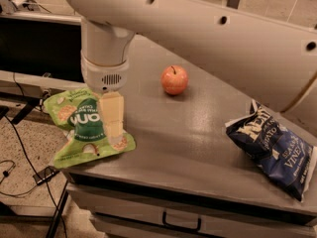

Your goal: Pick green rice chip bag

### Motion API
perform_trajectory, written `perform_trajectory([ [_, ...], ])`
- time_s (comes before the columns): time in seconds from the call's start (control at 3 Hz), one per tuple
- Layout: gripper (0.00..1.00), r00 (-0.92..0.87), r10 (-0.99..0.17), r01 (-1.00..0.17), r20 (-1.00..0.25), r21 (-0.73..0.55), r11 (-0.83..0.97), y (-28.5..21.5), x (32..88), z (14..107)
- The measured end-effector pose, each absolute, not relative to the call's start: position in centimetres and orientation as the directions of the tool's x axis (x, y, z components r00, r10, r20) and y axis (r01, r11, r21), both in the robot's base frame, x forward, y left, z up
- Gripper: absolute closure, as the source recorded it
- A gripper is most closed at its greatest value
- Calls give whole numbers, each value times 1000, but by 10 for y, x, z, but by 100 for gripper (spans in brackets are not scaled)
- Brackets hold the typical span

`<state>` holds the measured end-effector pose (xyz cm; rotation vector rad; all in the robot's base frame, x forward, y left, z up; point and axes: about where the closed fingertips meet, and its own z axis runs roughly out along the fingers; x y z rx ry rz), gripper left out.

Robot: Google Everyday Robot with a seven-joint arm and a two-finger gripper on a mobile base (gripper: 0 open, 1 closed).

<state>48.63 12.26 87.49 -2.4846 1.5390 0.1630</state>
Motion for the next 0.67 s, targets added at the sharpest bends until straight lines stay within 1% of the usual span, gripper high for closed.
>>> perform_trajectory([
  [0.33, 0, 482, -842, -876, -240, -118, -468, 150, 471, 864],
  [0.67, 18, 493, -831, -869, -257, -107, -483, 168, 460, 844],
])
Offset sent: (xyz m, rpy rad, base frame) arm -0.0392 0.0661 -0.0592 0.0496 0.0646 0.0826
